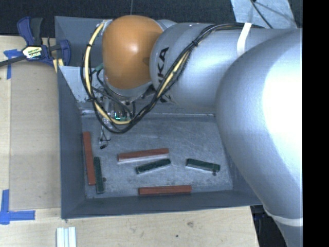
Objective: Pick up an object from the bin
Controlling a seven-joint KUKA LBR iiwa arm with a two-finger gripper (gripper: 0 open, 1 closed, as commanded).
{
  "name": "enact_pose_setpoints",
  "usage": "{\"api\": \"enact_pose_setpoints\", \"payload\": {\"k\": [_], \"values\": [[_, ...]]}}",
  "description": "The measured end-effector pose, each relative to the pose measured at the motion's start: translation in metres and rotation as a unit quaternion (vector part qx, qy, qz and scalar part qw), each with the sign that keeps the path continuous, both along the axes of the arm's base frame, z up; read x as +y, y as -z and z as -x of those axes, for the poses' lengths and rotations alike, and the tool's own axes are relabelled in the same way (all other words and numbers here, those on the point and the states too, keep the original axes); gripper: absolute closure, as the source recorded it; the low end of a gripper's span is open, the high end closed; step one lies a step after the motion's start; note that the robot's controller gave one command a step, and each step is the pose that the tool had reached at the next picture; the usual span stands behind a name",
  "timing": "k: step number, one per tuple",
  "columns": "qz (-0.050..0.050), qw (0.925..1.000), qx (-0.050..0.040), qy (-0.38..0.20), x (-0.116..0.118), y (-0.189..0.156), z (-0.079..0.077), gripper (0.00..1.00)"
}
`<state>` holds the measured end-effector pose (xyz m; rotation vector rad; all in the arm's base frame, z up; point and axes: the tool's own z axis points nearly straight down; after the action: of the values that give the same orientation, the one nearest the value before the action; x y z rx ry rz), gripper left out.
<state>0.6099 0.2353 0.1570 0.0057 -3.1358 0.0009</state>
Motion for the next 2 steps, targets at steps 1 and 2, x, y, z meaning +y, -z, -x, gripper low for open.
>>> {"api": "enact_pose_setpoints", "payload": {"k": [1,2], "values": [[0.002,0.9984,0.0008,0.057,-0.093,0.092,0.056,0.00],[0.000,0.9992,-0.0031,0.041,-0.121,0.057,0.071,0.00]]}}
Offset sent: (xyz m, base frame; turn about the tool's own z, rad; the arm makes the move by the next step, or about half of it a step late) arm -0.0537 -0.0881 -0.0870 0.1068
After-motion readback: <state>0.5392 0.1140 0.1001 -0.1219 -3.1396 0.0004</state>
